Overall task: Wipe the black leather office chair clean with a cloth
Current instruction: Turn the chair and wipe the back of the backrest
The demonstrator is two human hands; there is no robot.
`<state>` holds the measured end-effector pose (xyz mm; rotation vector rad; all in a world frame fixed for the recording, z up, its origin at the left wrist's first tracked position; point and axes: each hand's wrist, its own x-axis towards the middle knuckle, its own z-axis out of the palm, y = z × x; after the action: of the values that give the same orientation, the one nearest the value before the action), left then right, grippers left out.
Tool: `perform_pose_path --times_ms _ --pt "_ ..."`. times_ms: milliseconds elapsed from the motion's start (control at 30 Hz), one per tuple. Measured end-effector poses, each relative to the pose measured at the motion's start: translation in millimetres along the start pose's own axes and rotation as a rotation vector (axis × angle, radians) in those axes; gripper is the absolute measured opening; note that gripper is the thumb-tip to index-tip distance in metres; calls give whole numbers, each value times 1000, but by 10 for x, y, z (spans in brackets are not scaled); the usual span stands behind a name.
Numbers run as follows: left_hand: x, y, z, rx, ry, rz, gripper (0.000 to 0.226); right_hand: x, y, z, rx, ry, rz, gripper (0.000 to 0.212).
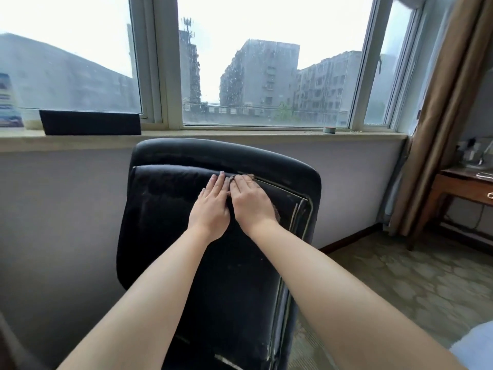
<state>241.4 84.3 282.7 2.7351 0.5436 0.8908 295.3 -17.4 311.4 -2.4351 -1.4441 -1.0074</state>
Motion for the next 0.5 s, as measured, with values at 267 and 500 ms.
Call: perform_pose_path --times_ms 267,500 --pt "37 -135 133 6 55 -19 58 317 -52 163 20 12 19 44" --pt "25 -136 115 58 60 -6 61 -57 206 234 -43 197 82 45"
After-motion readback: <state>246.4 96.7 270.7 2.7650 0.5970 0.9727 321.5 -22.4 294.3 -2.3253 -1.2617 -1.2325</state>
